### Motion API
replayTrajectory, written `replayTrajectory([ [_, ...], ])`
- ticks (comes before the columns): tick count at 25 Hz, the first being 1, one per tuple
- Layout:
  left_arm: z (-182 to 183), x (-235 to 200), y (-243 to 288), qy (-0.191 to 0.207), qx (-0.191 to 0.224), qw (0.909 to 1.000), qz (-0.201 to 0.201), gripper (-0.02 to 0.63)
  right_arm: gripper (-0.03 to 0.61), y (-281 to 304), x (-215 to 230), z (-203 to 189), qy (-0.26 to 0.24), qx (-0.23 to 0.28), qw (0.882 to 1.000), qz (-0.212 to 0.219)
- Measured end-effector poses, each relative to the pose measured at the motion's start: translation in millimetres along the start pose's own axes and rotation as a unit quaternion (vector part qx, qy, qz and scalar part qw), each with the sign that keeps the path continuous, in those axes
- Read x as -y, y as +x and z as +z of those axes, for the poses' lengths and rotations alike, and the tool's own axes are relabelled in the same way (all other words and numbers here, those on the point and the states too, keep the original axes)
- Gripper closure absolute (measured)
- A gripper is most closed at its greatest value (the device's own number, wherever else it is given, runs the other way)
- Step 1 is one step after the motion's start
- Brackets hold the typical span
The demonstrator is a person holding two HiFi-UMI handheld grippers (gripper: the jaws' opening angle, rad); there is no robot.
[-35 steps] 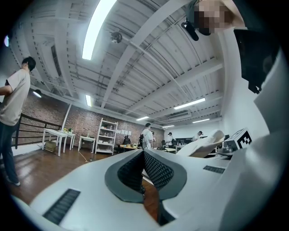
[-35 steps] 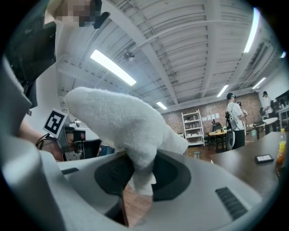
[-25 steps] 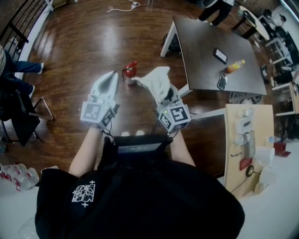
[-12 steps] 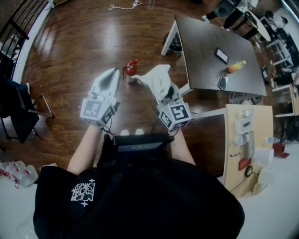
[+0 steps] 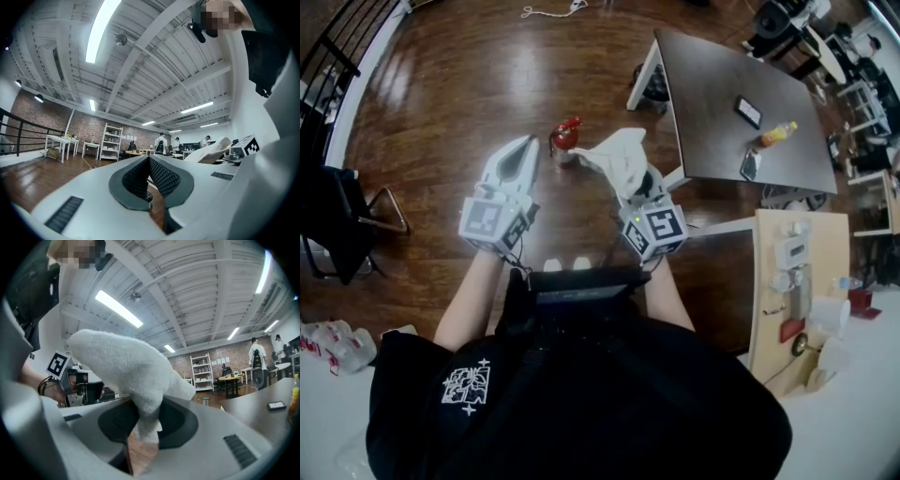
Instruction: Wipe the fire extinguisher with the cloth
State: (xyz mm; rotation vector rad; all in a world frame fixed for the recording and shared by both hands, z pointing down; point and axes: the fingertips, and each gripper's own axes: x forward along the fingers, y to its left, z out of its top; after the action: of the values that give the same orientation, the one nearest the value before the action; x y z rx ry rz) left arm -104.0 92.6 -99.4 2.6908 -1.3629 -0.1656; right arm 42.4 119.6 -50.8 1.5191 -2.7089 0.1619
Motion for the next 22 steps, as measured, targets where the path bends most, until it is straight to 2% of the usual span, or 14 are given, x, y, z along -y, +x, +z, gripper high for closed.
replayTrajectory([
  [13, -2.0, -1.4, -1.8, -0.005, 0.007, 0.9998, -0.016, 0.611, 0.445, 0.0, -1.4, 1.6, 0.015, 0.012, 1.000, -0.008],
  [19, -2.6, -5.2, -2.9, -0.010, 0.000, 0.9999, -0.003, 0.611, 0.446, 0.9, -1.4, 1.2, 0.004, 0.007, 1.000, -0.011],
  [22, -1.7, -2.1, -2.5, -0.008, 0.008, 0.9998, -0.018, 0.611, 0.449, 2.7, -2.1, 0.1, 0.004, 0.002, 1.000, -0.012],
])
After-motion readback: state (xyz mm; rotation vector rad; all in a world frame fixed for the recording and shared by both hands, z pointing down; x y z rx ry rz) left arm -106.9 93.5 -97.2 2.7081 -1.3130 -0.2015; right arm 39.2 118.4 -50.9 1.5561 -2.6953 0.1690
